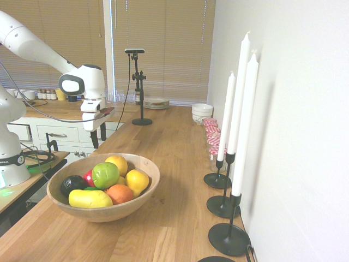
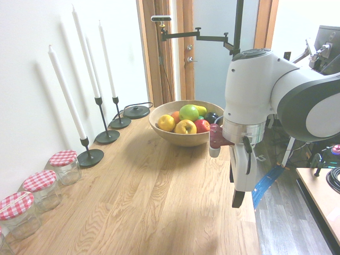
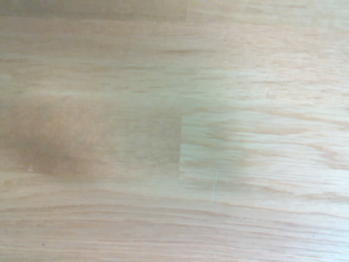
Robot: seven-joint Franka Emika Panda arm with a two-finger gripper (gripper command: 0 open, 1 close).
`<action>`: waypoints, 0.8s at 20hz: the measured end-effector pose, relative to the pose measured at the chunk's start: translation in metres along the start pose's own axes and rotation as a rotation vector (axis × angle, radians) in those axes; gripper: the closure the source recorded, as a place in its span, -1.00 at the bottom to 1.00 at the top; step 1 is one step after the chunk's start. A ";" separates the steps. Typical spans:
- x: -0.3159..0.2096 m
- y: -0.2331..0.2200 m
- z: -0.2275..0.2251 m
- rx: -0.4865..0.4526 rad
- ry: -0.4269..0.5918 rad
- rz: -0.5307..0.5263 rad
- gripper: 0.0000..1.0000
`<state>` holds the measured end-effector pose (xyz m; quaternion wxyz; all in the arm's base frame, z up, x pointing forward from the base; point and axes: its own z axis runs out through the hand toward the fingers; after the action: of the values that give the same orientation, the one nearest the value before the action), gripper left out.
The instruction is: Take green apple out of the basket
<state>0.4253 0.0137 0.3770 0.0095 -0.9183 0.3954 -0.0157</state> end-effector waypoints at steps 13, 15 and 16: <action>0.072 -0.020 -0.119 0.028 0.091 0.023 -1.00; 0.102 -0.013 -0.139 0.030 0.105 0.040 -1.00; 0.117 -0.008 -0.147 0.032 0.109 0.052 -1.00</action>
<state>0.5061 -0.0668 0.5266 0.0029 -0.9052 0.4189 -0.0714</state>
